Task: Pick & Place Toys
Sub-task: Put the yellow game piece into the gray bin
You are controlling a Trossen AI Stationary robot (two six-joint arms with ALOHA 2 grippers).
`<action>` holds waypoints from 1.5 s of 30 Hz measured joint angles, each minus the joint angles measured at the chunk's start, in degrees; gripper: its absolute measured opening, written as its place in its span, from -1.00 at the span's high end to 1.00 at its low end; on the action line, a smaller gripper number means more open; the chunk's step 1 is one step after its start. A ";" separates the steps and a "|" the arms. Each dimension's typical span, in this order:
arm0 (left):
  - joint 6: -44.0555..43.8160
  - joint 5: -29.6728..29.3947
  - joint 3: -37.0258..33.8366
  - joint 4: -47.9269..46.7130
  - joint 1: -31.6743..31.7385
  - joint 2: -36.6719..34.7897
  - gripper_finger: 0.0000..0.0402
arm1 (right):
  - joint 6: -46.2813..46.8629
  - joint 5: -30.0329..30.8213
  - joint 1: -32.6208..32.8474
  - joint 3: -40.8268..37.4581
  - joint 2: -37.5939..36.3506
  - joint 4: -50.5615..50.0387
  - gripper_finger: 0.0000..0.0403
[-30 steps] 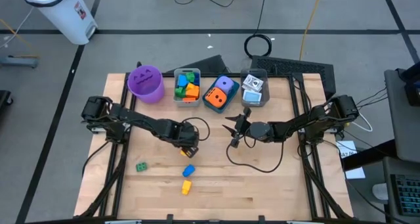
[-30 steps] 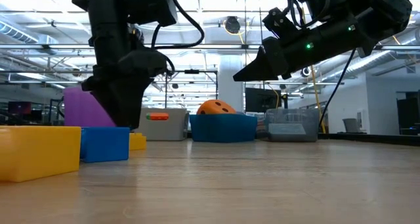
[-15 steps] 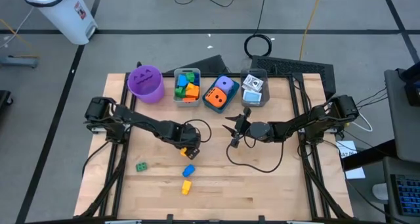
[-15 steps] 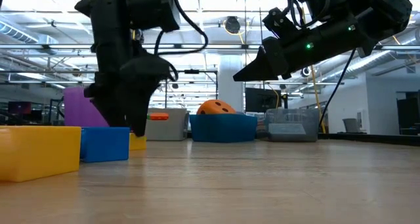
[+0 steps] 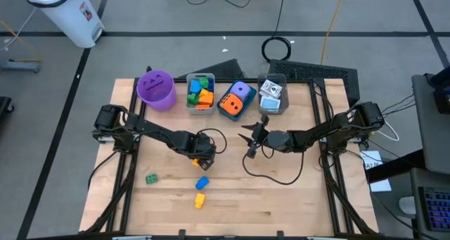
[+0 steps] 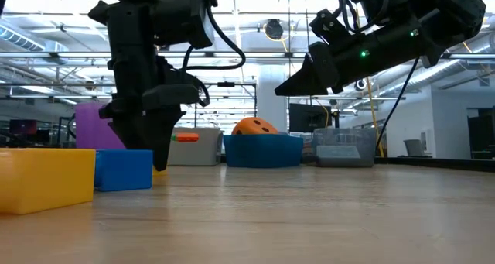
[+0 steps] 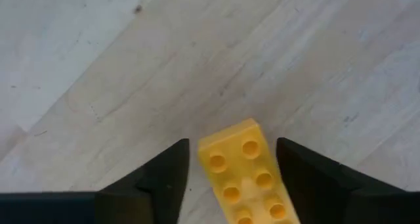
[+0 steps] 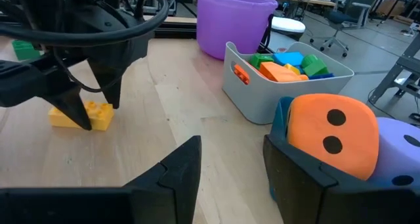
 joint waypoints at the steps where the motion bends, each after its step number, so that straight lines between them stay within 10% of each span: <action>1: -0.08 0.00 0.00 0.02 0.00 0.00 -0.11 | 0.00 -0.01 0.00 0.00 0.00 -0.02 0.23; 9: 0.02 -0.72 0.00 0.00 -0.02 -0.07 0.36 | -0.02 -0.01 0.00 0.00 0.00 -0.01 0.23; 27: 7.92 -5.09 1.91 -1.46 5.20 -1.37 0.35 | -0.02 0.00 0.00 0.00 0.00 0.00 0.23; 45: 29.27 -17.64 25.40 -9.97 26.19 -7.72 0.28 | -0.02 0.00 0.00 0.00 0.00 0.13 0.23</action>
